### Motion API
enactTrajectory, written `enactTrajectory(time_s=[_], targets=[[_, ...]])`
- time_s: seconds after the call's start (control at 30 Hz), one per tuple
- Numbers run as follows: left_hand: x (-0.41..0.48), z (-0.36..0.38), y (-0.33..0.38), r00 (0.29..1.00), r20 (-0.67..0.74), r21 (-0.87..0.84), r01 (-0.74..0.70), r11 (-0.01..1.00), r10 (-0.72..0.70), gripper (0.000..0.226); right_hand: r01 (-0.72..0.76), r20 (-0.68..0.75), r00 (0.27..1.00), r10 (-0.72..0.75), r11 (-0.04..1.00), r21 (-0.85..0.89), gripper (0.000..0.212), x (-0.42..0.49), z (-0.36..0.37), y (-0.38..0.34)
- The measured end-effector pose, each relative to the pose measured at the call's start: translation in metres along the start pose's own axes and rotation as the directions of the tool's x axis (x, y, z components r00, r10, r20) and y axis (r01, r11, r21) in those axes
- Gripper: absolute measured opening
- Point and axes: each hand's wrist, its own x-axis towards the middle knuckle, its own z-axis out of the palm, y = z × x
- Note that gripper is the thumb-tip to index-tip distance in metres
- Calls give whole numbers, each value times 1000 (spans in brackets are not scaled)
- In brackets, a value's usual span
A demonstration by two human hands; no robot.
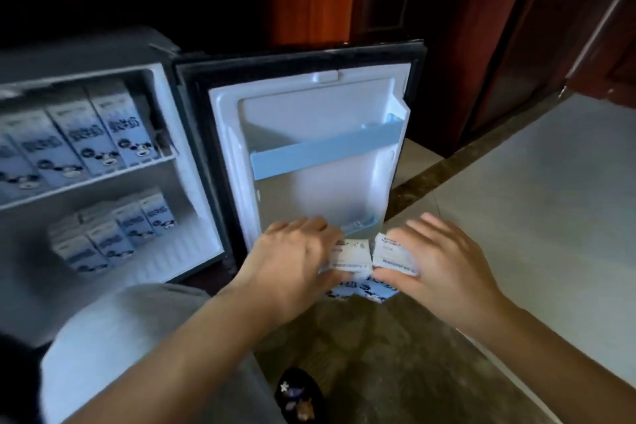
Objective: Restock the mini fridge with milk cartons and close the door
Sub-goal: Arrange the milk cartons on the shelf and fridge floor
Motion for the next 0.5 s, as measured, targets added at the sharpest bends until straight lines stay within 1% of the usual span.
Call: enactTrajectory(time_s=[0.1, 0.2, 0.3, 0.4, 0.5], targets=[[-10, -34, -22, 996, -83, 47, 46, 998, -42, 34, 44, -82, 996, -44, 999, 3, 47, 38, -12, -22], [-21, -68, -42, 984, -163, 104, 84, 991, -66, 41, 96, -139, 986, -94, 995, 9, 48, 70, -25, -45], [-35, -98, -61, 966, -239, 149, 135, 980, -97, 44, 138, -169, 977, -129, 990, 39, 42, 99, -32, -66], [-52, -123, -79, 940, -309, 159, 200, 967, -144, 42, 211, -219, 957, -192, 975, 68, 46, 128, -34, -91], [-71, -140, -100, 922, -325, 136, 266, 954, -210, 42, 278, -267, 930, -251, 958, 67, 50, 155, -35, -120]])
